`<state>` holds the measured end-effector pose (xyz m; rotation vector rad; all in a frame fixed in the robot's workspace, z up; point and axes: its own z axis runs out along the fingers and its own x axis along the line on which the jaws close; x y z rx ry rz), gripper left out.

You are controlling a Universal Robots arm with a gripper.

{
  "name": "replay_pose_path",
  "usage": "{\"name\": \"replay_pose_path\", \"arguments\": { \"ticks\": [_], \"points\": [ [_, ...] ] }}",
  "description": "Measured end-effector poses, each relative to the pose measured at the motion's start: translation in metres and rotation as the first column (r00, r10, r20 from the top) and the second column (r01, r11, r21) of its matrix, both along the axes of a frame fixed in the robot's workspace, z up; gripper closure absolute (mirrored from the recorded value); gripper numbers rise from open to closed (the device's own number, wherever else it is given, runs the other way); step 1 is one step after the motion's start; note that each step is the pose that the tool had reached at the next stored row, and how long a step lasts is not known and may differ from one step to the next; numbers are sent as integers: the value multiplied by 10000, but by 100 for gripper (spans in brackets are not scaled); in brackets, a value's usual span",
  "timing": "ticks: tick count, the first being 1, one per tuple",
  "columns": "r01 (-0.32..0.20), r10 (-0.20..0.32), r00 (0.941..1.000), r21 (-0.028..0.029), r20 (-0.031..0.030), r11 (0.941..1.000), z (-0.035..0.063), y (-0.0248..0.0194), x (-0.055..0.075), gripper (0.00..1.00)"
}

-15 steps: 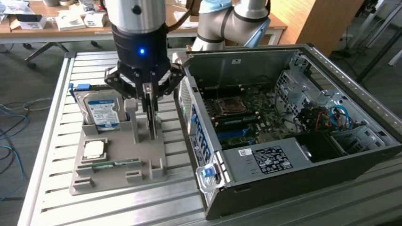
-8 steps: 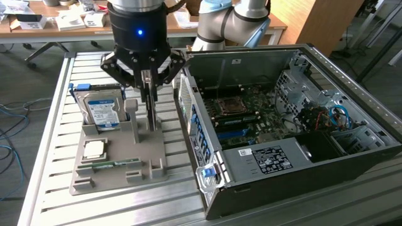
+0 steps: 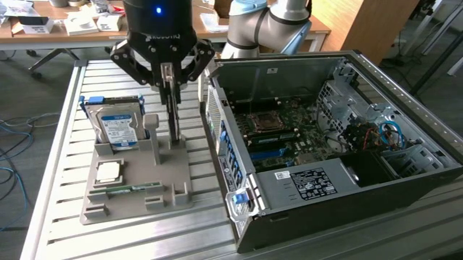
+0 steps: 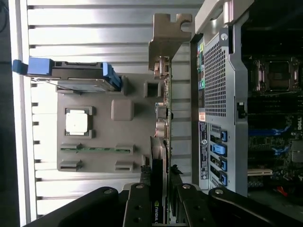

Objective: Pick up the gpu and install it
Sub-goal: 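Pick up the gpu and move the gpu toward the slot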

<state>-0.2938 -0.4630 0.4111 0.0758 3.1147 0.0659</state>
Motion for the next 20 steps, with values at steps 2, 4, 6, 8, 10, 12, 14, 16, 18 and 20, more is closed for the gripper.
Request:
{"name": "replay_pose_path", "arguments": {
  "ticks": [2, 4, 6, 8, 10, 12, 14, 16, 18, 20],
  "points": [
    [0, 0, 10000, 0, 0, 10000, 76, 0, 0, 74],
    [1, -1, 10000, 0, 0, 10000, 147, 0, 0, 74],
    [0, 0, 10000, 0, 0, 10000, 214, 0, 0, 74],
    [0, 0, 10000, 1, 0, 10000, 262, 0, 0, 74],
    [0, 0, 10000, 6, 1, 10000, 264, 0, 0, 74],
    [0, 0, 10000, 6, 1, 10000, 264, 0, 0, 74],
    [-4, 4, 10000, 5, 0, 10000, 265, 0, 11, 74],
    [-1, 1, 10000, 7, 0, 10000, 265, 0, 45, 74],
    [-1, 1, 10000, 11, 0, 10000, 265, 0, 88, 74],
    [1, -1, 10000, 17, 1, 10000, 264, 0, 143, 74]
  ]
}}
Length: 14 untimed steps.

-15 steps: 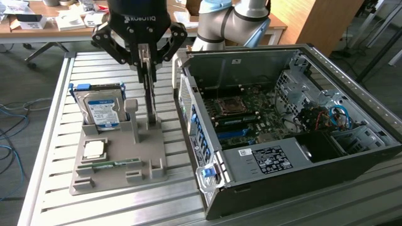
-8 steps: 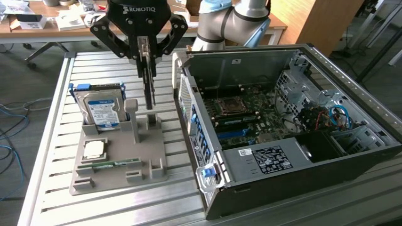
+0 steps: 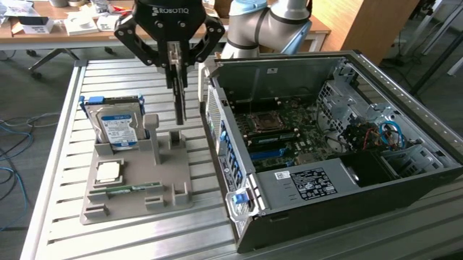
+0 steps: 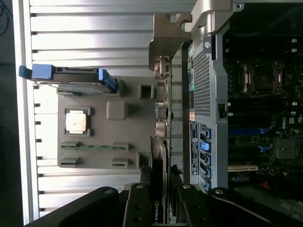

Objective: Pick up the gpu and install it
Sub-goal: 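Pick up the gpu and move the gpu toward the slot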

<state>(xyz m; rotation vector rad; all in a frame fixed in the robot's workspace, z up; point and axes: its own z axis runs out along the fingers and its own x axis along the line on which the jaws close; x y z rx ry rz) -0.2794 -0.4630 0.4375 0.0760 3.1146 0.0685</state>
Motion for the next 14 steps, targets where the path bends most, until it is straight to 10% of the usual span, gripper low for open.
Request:
{"name": "replay_pose_path", "arguments": {
  "ticks": [12, 14],
  "points": [
    [-8, 8, 10000, 112, -2, 9999, 0, 0, 510, 74],
    [-9, 9, 10000, 173, -3, 9998, 1, 0, 766, 74]
  ]
}}
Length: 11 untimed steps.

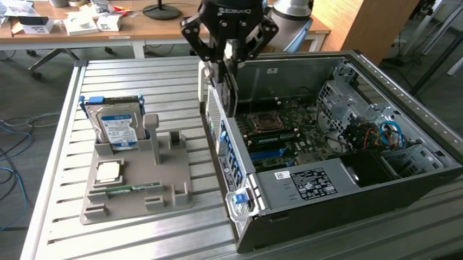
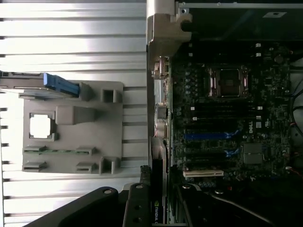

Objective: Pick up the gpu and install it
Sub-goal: 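Pick up the gpu and move the gpu toward the slot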

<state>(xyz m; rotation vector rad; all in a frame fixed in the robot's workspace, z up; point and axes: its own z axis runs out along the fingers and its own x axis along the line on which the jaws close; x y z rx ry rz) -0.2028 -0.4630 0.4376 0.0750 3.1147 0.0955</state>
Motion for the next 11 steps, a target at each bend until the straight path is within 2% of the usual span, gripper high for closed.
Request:
{"name": "replay_pose_path", "arguments": {
  "ticks": [11],
  "points": [
    [1, -1, 10000, 144, 0, 9999, 0, 0, 498, 74]
  ]
}}
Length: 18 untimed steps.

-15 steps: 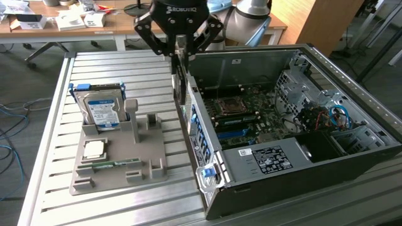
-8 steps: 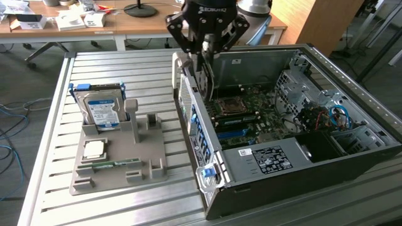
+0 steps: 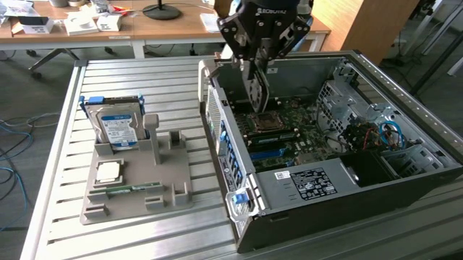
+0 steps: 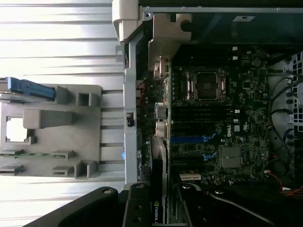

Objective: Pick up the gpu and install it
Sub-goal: 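Pick up the gpu and move the gpu toward the slot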

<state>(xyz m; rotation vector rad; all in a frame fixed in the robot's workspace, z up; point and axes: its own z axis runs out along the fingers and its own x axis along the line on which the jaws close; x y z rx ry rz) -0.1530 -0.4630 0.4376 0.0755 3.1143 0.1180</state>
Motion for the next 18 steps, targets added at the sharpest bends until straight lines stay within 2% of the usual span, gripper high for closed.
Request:
{"name": "replay_pose_path", "arguments": {
  "ticks": [9, 18],
  "points": [
    [-2, 2, 10000, 92, -1, 10000, 0, 0, 410, 74],
    [-1, 1, 10000, 149, -2, 9999, 0, 0, 804, 74]
  ]
}}
